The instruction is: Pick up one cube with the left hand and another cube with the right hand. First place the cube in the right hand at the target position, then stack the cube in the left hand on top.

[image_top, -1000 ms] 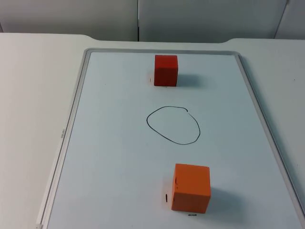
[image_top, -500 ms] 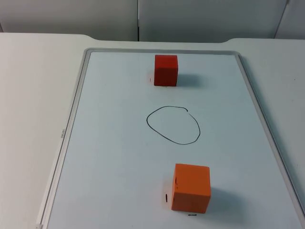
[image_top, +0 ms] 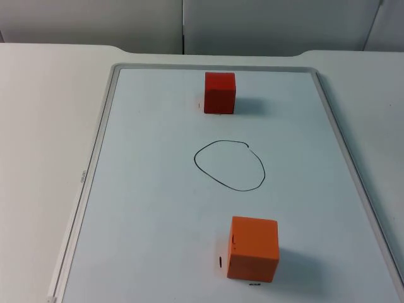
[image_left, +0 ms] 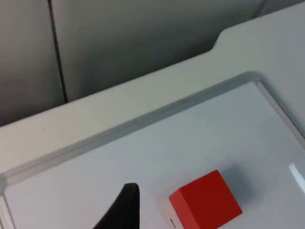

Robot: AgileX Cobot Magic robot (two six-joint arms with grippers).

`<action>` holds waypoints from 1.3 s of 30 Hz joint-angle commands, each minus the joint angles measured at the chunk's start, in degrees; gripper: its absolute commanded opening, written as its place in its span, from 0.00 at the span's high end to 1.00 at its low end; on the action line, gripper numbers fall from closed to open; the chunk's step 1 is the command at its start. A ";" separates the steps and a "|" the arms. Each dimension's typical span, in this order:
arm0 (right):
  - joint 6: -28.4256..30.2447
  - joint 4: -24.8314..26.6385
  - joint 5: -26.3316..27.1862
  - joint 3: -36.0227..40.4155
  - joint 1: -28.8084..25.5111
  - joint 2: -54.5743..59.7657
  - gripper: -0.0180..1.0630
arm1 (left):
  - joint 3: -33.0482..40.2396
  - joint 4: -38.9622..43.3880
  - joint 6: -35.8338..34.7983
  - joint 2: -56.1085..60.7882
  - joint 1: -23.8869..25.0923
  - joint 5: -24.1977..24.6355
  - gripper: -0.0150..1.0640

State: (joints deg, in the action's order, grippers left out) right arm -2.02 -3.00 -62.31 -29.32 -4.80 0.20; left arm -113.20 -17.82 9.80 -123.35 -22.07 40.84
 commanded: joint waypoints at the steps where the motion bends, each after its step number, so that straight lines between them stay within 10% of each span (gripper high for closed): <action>1: 0.08 0.16 0.44 0.25 -0.34 -0.20 0.02 | -3.50 1.70 -4.04 -3.25 -1.12 2.24 0.01; 18: -0.03 0.16 0.44 0.25 -0.34 -0.20 0.02 | -12.87 16.79 -22.93 -19.60 -8.98 1.91 0.02; 39: -0.03 0.16 0.44 0.25 -0.34 -0.20 0.02 | -12.87 16.94 -23.89 -23.05 -8.98 -3.65 0.02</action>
State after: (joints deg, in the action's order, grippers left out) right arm -2.02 -3.00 -62.31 -29.32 -4.80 0.20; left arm -125.81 -0.69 -13.64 -146.55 -30.80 37.85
